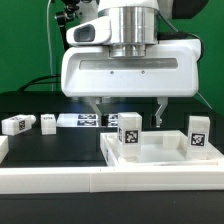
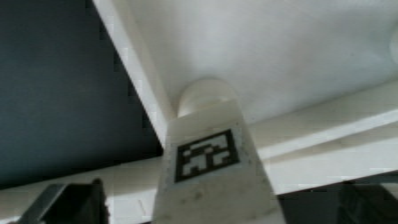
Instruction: Assemble square table
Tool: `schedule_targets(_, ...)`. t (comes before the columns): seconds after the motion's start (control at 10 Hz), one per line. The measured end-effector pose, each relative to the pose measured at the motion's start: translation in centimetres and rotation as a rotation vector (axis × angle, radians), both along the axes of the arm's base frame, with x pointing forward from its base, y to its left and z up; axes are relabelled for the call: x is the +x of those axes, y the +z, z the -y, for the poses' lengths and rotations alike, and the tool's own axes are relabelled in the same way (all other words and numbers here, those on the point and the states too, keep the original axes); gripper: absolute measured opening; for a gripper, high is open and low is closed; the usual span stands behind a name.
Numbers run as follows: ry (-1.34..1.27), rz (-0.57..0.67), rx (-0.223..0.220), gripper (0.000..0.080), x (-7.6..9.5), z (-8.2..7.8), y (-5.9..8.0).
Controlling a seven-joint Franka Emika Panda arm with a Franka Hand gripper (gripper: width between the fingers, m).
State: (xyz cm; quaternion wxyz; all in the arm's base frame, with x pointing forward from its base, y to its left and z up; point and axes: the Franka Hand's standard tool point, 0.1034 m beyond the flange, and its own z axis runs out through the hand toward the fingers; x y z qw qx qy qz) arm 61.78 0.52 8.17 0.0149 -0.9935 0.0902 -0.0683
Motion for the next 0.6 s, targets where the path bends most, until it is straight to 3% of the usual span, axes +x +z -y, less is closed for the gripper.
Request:
schedule_targets(0.5, 0.214, 0.002, -0.039, 0.0649, 0.03, 0.13, 0.03)
schedule_targets(0.6, 0.212, 0.002, -0.038, 0.0514, 0.01, 0.13, 0.01)
